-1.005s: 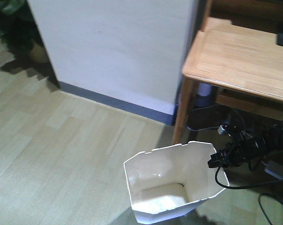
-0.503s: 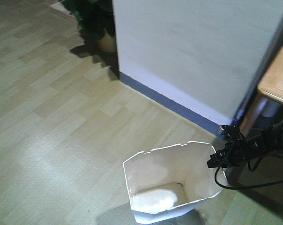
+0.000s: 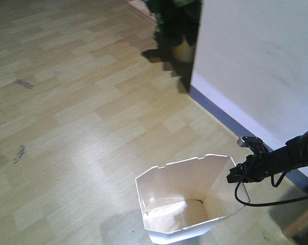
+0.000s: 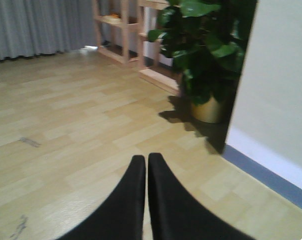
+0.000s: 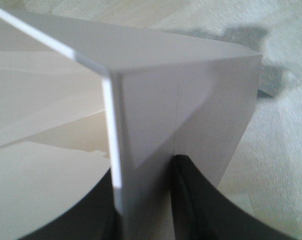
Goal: Move trash bin to bedside with robot
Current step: 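Turn the base away from the desk holding the bin in the right gripper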
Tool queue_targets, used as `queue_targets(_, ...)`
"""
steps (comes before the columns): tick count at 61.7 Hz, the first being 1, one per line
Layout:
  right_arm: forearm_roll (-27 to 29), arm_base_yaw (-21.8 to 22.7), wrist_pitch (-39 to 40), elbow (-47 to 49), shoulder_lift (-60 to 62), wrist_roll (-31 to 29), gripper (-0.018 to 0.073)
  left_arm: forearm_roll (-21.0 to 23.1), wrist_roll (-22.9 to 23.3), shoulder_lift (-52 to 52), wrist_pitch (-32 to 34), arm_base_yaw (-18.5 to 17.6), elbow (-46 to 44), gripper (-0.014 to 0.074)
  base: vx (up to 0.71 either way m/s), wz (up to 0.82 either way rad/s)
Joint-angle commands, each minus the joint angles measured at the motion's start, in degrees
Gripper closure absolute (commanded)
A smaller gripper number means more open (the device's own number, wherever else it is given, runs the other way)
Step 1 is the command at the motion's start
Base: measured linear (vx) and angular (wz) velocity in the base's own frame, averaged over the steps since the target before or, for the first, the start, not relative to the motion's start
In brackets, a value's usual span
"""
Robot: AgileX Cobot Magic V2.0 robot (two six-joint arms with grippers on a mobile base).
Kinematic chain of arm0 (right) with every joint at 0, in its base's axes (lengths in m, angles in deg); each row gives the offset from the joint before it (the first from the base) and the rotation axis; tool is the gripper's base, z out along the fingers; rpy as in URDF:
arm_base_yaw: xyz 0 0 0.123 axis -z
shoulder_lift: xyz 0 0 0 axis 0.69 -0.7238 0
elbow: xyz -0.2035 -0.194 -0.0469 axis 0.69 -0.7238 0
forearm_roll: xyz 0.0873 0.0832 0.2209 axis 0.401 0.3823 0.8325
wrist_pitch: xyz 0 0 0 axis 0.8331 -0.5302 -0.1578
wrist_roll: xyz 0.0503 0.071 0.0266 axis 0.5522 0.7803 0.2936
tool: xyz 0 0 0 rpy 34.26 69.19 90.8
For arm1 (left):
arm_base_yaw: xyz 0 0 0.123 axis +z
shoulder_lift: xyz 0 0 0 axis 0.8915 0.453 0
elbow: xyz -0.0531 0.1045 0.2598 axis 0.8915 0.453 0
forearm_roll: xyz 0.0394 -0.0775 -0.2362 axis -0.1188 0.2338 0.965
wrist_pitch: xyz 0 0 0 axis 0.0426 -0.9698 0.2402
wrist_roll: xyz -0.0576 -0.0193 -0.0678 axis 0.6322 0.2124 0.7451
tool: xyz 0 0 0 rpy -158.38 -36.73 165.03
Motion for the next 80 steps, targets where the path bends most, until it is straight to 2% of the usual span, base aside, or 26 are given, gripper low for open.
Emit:
queue_targets(1,2.98,0.14,-12.58,0.44,4.65,0.36,0.0564,0.23,0.31,-0.82,3.71,0.03,0.67,0.0602,0.15,0.62)
queue_targets(41,2.98,0.14,-12.47,0.44,4.65,0.36,0.0564,0.23,0.31,-0.82,3.71,0.03,0.67,0.0602,0.19,0.63)
queue_targets(80,2.98,0.14,-12.41,0.44,4.65,0.36,0.0564,0.23,0.31,-0.82,3.71,0.03,0.67,0.0602,0.30,0.18)
